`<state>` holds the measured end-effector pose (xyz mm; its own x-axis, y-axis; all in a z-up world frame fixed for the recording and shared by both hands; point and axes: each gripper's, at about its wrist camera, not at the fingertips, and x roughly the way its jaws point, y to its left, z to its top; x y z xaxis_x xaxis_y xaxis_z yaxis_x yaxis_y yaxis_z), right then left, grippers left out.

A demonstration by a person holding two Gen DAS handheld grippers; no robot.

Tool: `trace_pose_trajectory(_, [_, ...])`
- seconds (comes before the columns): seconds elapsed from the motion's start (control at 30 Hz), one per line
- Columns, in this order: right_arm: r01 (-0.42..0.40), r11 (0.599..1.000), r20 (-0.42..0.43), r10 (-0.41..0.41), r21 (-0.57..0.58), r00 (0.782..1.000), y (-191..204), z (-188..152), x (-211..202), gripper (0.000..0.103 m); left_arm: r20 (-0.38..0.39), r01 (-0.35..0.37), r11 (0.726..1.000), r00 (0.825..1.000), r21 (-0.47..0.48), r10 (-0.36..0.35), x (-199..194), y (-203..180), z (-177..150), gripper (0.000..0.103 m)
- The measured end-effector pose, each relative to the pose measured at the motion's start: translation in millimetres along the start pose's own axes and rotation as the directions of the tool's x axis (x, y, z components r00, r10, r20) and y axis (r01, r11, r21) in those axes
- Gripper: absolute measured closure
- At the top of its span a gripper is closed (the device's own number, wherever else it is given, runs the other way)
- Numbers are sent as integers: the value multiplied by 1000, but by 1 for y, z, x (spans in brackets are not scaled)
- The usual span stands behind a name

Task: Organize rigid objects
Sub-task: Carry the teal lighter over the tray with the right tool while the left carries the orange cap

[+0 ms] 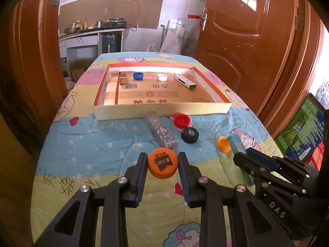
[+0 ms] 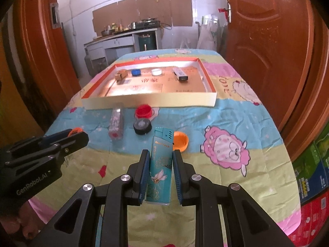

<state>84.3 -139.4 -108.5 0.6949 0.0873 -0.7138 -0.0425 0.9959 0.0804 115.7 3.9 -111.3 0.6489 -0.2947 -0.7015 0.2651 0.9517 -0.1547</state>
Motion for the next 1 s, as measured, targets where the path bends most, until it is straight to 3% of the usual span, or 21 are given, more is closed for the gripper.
trace_pose_trajectory(0.4, [-34,999,61,34,4,998,-2,30,-5,80,42,3,1000,999,-11,-3,-1,7,35,72])
trace_pose_trajectory(1.0, [-53,998,58,52,23,997,-11,63,17,80,34,19,999,999,-30,-18,22,13,65,72])
